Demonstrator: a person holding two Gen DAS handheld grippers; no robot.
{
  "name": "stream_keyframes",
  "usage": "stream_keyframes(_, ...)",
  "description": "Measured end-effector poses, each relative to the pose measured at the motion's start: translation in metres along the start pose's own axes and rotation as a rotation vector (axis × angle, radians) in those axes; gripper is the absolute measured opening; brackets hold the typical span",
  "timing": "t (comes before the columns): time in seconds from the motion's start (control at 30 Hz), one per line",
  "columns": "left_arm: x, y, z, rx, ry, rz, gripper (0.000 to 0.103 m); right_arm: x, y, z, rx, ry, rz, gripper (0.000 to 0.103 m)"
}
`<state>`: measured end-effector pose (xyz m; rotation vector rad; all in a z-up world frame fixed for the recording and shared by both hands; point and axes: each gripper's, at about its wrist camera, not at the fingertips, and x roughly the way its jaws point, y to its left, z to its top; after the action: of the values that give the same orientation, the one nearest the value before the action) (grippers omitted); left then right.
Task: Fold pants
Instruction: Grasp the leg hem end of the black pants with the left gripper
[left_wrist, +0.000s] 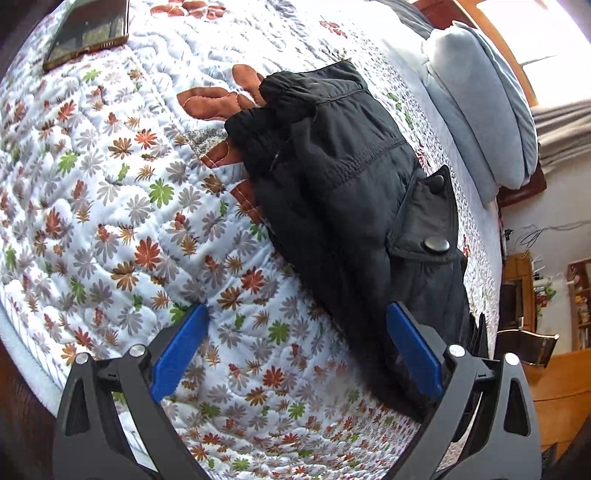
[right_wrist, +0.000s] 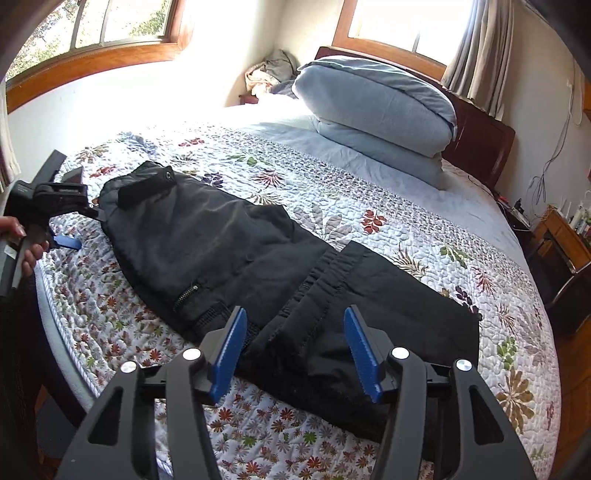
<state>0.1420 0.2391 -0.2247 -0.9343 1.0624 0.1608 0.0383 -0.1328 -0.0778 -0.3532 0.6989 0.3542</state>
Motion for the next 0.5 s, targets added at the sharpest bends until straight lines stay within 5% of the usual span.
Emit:
stream_keyframes(0.1, -0.003, 0.001, 0.003, -0.059, -0.007, -0.002, 0.100, 0.000, -0.001, 0.000, 0.015, 0.000, -0.001, 0.073)
stream_keyframes(0.23, -0.018, 0.009, -0.004, -0.070, -0.025, -0.049, 0.100, 0.004, -0.002, -0.003, 0.028, 0.016, -0.006, 0.075)
stream_keyframes(0.5, -0.024, 0.042, 0.000, -0.234, -0.016, -0.341, 0.100, 0.018, -0.018, -0.021, 0.155, 0.079, 0.022, 0.075)
